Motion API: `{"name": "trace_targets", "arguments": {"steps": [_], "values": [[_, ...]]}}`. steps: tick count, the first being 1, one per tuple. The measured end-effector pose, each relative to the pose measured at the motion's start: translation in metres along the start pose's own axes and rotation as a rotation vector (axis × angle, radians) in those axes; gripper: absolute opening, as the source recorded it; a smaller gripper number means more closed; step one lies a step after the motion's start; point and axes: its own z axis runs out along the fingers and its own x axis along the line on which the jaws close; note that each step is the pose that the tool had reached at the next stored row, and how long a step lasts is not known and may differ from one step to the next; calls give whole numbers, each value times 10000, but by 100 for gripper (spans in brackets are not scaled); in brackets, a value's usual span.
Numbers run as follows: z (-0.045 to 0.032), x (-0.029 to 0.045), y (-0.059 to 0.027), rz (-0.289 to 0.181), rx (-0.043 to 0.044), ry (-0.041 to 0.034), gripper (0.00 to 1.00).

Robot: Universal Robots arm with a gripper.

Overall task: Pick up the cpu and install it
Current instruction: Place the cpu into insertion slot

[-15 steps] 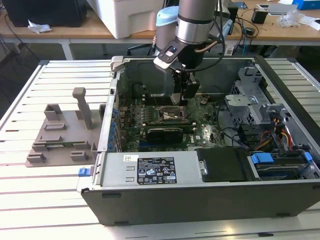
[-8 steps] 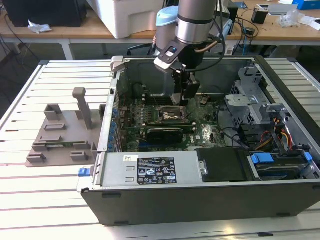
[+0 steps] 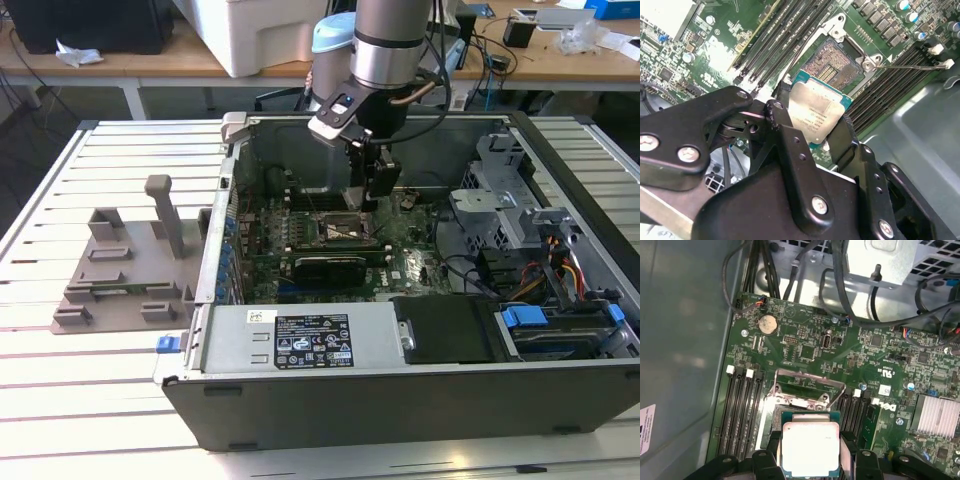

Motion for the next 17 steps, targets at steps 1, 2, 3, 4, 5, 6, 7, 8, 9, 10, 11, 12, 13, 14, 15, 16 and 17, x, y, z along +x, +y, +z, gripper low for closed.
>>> {"name": "trace_targets", "arguments": {"steps": [1,2,3,4,5,6,7,8,9,10,11,12,13,14,15,16,17], "values": [[2,0,0,182,9,1,55],[3,0,0,310,13,6,55],[5,0,0,526,21,16,55],[5,0,0,589,23,18,55],[6,0,0,590,23,19,55],[6,0,0,592,23,20,55],[6,0,0,593,23,20,55],[6,0,0,594,22,20,55],[6,0,-1,594,23,21,55],[8,2,-4,594,22,22,55],[12,6,-10,595,21,24,55],[15,8,-13,595,22,21,55],[23,12,-15,595,23,18,55],[31,15,-15,594,23,18,55],[38,16,-14,593,23,18,55],[49,18,-14,593,23,18,55],[62,20,-14,594,23,19,55]]}}
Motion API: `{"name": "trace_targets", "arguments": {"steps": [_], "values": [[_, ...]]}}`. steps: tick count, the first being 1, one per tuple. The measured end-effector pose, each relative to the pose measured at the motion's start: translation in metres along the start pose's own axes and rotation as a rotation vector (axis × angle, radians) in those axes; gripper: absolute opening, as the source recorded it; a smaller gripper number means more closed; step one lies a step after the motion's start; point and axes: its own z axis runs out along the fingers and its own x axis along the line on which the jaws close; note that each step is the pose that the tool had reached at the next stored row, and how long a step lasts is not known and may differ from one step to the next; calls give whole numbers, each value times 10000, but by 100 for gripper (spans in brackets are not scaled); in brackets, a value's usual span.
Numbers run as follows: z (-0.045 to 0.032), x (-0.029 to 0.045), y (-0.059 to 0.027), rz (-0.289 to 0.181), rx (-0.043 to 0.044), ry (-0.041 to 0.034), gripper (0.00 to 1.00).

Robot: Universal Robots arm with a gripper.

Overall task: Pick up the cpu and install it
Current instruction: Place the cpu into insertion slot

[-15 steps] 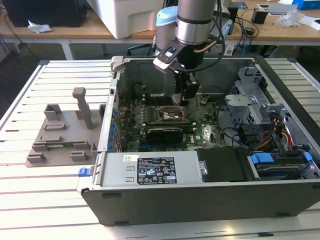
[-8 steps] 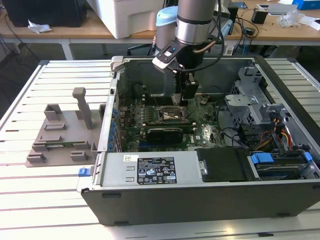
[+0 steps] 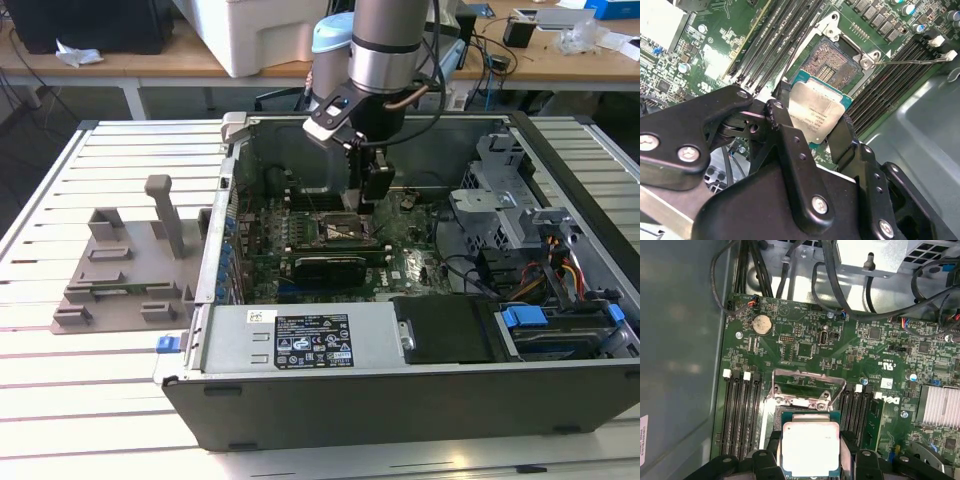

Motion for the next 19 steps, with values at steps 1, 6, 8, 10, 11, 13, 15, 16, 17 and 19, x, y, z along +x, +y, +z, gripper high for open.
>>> {"name": "trace_targets", "arguments": {"steps": [1,6,8,10,11,13,15,16,17,19], "values": [[6,0,0,0,0,0,55],[42,2,0,0,-1,0,55],[61,3,1,0,-1,0,55],[81,3,1,0,-1,0,55],[102,4,2,0,0,-1,55],[140,13,4,9,0,-2,55],[176,30,8,15,1,-3,55],[184,36,9,14,1,-2,55],[192,43,10,15,0,-1,55],[236,63,13,27,2,-2,55]]}}
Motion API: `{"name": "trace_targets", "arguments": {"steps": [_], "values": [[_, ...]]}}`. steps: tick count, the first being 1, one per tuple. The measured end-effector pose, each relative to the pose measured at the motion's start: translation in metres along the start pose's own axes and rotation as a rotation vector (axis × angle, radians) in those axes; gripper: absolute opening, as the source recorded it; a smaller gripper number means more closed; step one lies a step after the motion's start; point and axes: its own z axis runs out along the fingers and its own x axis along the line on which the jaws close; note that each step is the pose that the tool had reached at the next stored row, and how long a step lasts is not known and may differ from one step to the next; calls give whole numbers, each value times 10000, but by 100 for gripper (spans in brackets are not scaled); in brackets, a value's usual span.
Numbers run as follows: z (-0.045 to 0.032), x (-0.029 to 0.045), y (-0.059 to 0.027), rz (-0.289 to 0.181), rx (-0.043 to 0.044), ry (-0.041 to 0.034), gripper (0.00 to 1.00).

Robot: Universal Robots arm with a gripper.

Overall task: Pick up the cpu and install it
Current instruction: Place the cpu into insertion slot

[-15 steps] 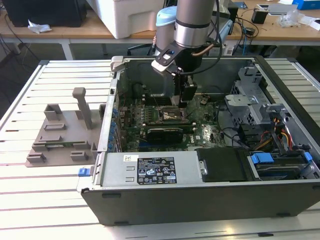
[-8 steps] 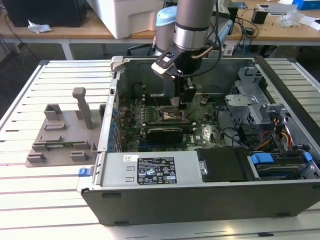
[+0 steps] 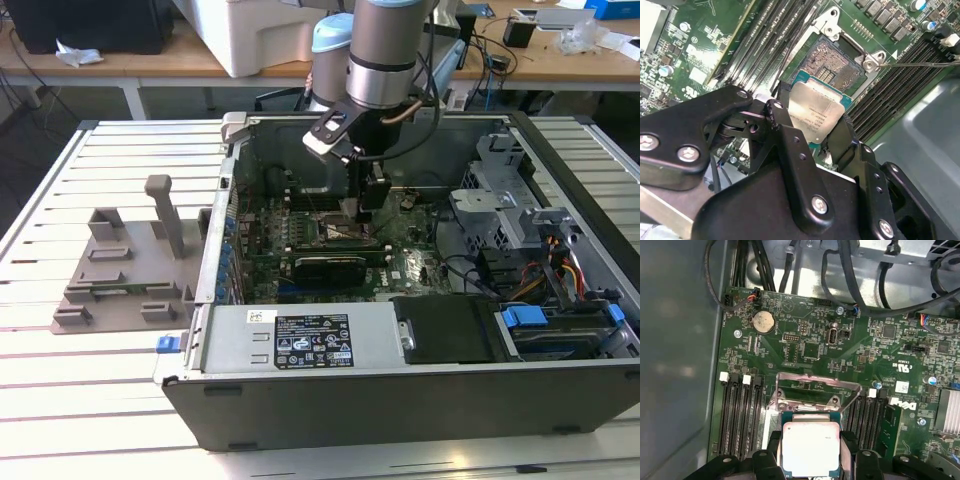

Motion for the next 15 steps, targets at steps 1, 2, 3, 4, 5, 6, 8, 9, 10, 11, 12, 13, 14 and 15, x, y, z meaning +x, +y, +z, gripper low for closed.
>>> {"name": "trace_targets", "arguments": {"steps": [1,2,3,4,5,6,8,9,10,11,12,13,14,15], "values": [[37,18,-36,30,0,3,55],[50,23,-51,49,1,4,55],[60,27,-59,82,2,4,55],[74,30,-68,152,4,8,55],[84,31,-71,238,7,13,55],[109,32,-71,459,15,21,55],[154,36,-94,796,29,36,55],[174,41,-130,840,30,39,55],[187,44,-151,846,31,39,55],[203,46,-155,863,31,39,55],[213,46,-155,914,32,43,55],[221,47,-155,989,35,46,55],[229,48,-156,1060,37,48,55],[234,49,-157,1078,39,50,55]]}}
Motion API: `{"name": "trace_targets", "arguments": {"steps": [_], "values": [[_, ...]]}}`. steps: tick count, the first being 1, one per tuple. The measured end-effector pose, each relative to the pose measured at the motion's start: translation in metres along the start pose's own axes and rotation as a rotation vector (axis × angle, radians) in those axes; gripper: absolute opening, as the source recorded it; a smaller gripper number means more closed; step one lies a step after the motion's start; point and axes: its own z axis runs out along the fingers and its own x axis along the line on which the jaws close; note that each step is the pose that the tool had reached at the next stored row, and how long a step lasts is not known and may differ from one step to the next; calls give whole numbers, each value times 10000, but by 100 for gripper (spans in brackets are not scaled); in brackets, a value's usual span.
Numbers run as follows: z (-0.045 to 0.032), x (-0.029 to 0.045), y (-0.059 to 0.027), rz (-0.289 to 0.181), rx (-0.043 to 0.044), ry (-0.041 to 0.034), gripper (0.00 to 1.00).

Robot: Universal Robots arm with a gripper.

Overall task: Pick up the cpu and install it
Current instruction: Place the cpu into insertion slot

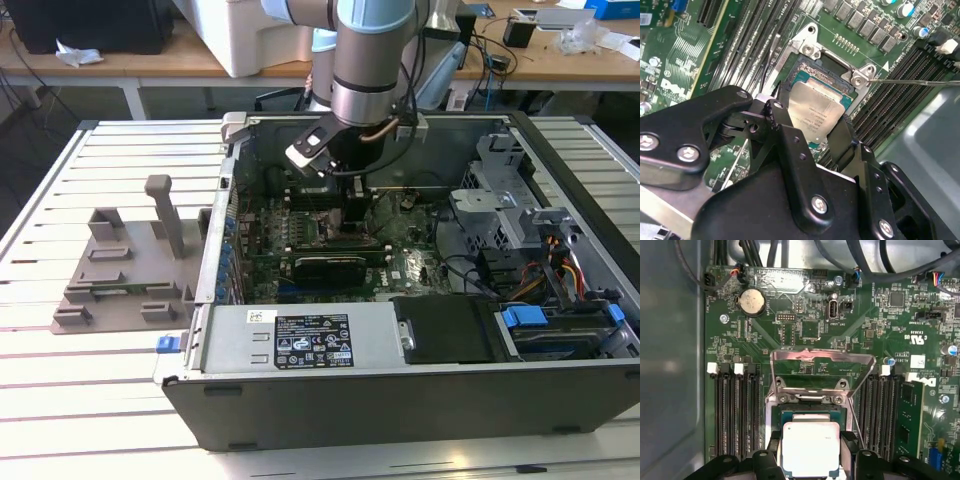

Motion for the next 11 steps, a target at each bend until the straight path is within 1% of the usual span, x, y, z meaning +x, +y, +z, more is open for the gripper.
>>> {"name": "trace_targets", "arguments": {"steps": [3,4,7,11], "values": [[32,2,-2,0,0,0,55],[59,3,-7,-1,0,0,55],[99,4,-7,-1,0,-1,55],[119,5,-10,-1,1,0,55]]}}
